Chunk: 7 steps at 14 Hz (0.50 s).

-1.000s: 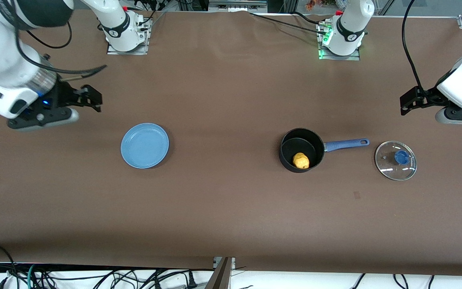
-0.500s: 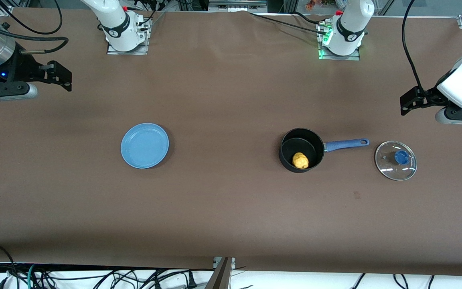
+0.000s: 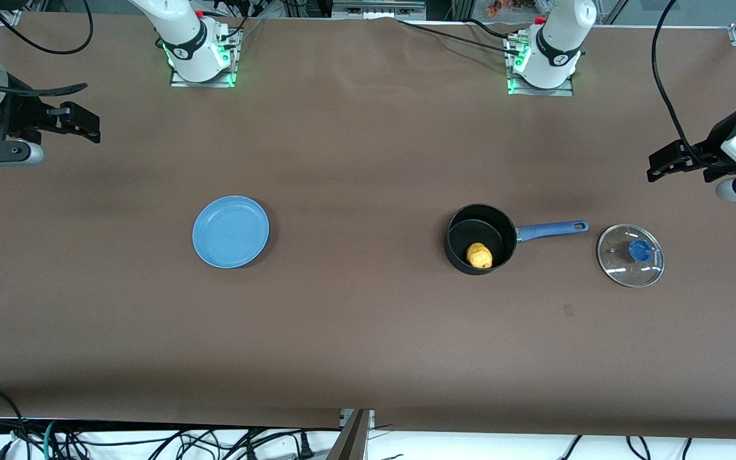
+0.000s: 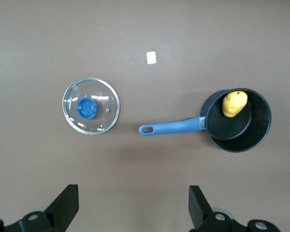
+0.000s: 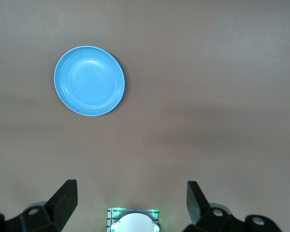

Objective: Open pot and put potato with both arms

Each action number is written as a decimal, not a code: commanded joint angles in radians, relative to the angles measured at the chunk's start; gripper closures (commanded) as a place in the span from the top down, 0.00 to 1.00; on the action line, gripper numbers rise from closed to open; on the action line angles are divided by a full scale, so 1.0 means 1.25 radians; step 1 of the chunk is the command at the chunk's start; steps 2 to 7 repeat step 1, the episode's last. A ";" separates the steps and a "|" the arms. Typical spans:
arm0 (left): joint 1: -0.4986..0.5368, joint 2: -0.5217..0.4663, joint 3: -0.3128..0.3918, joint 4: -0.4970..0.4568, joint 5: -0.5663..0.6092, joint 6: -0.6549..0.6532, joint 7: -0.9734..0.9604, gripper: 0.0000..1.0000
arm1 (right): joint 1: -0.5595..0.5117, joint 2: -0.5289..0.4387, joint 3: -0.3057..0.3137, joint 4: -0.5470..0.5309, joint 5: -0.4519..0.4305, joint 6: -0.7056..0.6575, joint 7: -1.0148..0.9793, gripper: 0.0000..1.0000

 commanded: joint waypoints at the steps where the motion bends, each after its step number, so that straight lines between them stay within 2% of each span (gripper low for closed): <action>1: 0.001 -0.016 -0.006 -0.011 -0.019 -0.011 -0.011 1.00 | -0.001 -0.004 0.004 0.004 0.000 -0.008 -0.006 1.00; 7: 0.001 -0.016 -0.006 -0.011 -0.019 -0.011 -0.011 1.00 | -0.001 -0.004 0.004 0.004 0.000 -0.008 -0.006 1.00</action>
